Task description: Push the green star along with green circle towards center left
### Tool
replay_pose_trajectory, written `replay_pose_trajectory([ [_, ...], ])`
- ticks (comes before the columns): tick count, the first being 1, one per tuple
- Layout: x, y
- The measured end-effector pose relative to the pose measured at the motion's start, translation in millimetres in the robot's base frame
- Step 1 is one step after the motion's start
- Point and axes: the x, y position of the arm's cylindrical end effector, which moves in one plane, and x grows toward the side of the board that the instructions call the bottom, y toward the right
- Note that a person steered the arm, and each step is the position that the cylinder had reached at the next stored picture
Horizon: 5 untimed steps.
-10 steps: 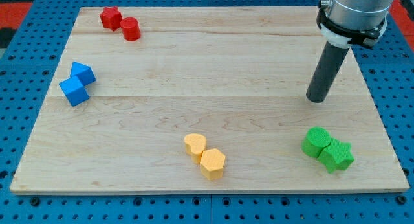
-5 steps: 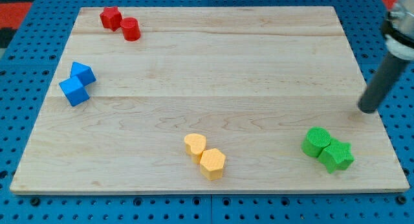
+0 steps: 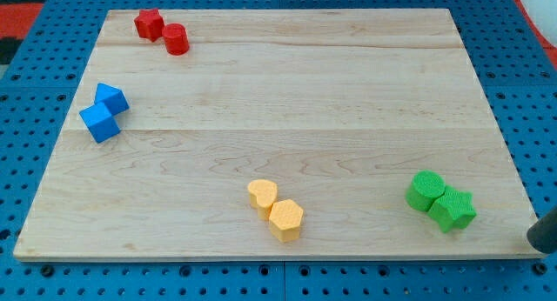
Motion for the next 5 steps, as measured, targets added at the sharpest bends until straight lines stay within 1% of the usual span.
replay_pose_trajectory([
  [2,-8,-11],
  [3,-8,-40],
  [5,-8,-77],
])
